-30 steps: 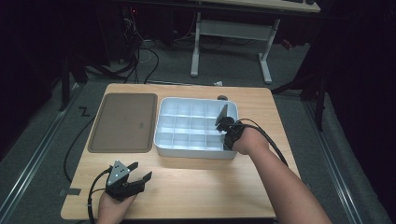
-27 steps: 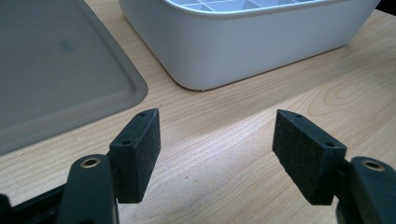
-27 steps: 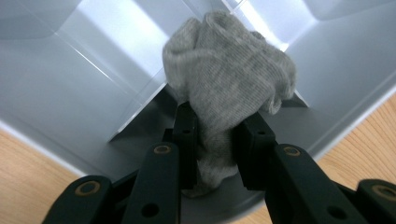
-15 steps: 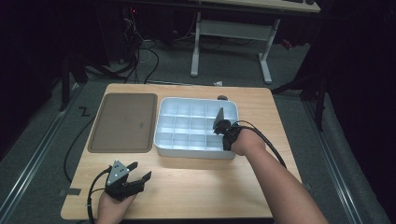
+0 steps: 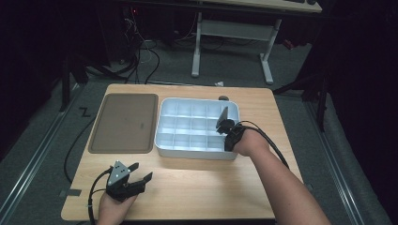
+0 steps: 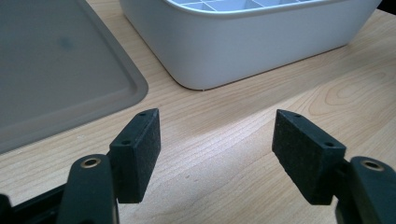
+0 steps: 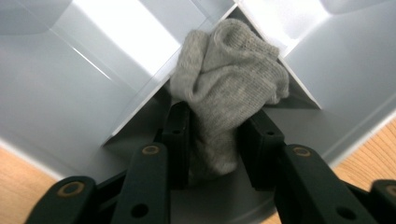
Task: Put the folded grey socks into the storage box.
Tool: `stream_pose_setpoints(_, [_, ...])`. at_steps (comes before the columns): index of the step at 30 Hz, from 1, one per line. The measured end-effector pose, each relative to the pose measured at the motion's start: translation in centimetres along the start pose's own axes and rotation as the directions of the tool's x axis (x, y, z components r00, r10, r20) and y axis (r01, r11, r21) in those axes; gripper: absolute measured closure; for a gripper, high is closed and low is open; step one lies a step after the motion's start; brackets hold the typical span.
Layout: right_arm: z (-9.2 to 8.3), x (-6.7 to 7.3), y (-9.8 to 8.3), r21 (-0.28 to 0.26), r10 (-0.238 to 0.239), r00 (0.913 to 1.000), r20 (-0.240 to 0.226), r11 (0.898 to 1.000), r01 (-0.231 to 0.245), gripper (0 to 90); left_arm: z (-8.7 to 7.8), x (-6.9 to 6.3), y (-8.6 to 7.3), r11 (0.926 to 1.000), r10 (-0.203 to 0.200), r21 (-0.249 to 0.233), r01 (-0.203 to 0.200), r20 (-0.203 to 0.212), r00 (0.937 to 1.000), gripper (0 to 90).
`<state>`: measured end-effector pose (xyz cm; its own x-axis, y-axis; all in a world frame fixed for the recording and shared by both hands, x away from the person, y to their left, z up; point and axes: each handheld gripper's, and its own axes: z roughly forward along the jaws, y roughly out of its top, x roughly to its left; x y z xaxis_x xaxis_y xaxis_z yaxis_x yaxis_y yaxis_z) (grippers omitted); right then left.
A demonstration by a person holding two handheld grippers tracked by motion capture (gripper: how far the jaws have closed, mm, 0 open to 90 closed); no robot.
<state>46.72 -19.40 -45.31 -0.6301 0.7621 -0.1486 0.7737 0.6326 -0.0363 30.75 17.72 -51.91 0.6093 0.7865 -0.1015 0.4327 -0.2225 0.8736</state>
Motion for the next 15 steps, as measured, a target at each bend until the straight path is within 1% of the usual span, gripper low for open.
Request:
stream_pose_setpoints(1, [-0.1,0.0,-0.1,-0.002,0.006,1.0000,-0.004,1.000,-0.006,65.4,0.0,0.0,0.0,1.0000,0.000,0.000,0.000,0.001,1.0000,33.2])
stream_pose_setpoints(3, [-0.3,-0.2,-0.2,-0.012,-0.009,0.9999,-0.007,1.000,0.009,64.7,0.0,-0.1,0.0,1.0000,-0.001,0.000,0.001,0.001,1.0000,33.2])
stream_pose_setpoints(4, [-0.6,0.0,-0.4,-0.003,0.041,0.9991,-0.014,0.999,-0.041,64.1,0.0,-0.1,0.0,1.0000,0.000,0.000,0.000,0.001,1.0000,33.3])
stream_pose_setpoints(5, [-0.6,-0.3,-0.4,-0.016,0.006,0.9999,-0.008,1.000,-0.006,63.8,0.0,-0.1,0.0,1.0000,-0.001,-0.001,0.001,0.000,1.0000,33.3])
stream_pose_setpoints(6, [-0.7,-0.3,-0.5,-0.023,0.018,0.9998,-0.013,1.000,-0.018,63.6,0.0,-0.1,0.0,1.0000,-0.001,-0.001,0.001,0.001,1.0000,33.2])
stream_pose_setpoints(8, [-1.0,-0.5,-0.7,-0.032,0.017,0.9996,-0.024,0.999,-0.017,62.0,0.0,-0.1,0.0,1.0000,-0.001,0.000,0.001,0.000,1.0000,33.3])
stream_pose_setpoints(9, [-1.2,-0.7,-0.7,-0.043,-0.002,0.9996,-0.028,0.999,0.001,61.1,0.0,-0.1,0.0,1.0000,-0.001,0.000,0.001,0.000,1.0000,33.3])
stream_pose_setpoints(10, [-1.4,-0.5,-0.9,-0.037,0.039,0.9984,-0.040,0.998,-0.041,59.8,0.1,-0.1,0.0,1.0000,-0.002,0.000,0.002,0.001,1.0000,33.3])
stream_pose_setpoints(12, [-1.7,-0.7,-1.0,-0.044,0.049,0.9977,-0.047,0.998,-0.051,58.8,0.1,-0.1,0.0,1.0000,0.000,0.002,0.000,0.002,1.0000,33.3])
stream_pose_setpoints(13, [-1.8,-1.0,-1.1,-0.061,0.015,0.9988,-0.046,0.998,-0.018,58.2,0.1,-0.1,0.0,1.0000,0.000,0.003,0.000,0.002,1.0000,33.3])
stream_pose_setpoints(14, [-2.1,-0.8,-1.2,-0.054,0.048,0.9973,-0.056,0.997,-0.051,58.1,0.1,-0.1,0.0,1.0000,0.000,0.004,0.000,0.002,1.0000,33.3])
stream_pose_setpoints(15, [-2.4,-0.9,-1.2,-0.056,0.056,0.9970,-0.055,0.997,-0.059,57.8,0.1,-0.1,0.0,1.0000,0.000,0.004,0.000,0.003,1.0000,33.3])
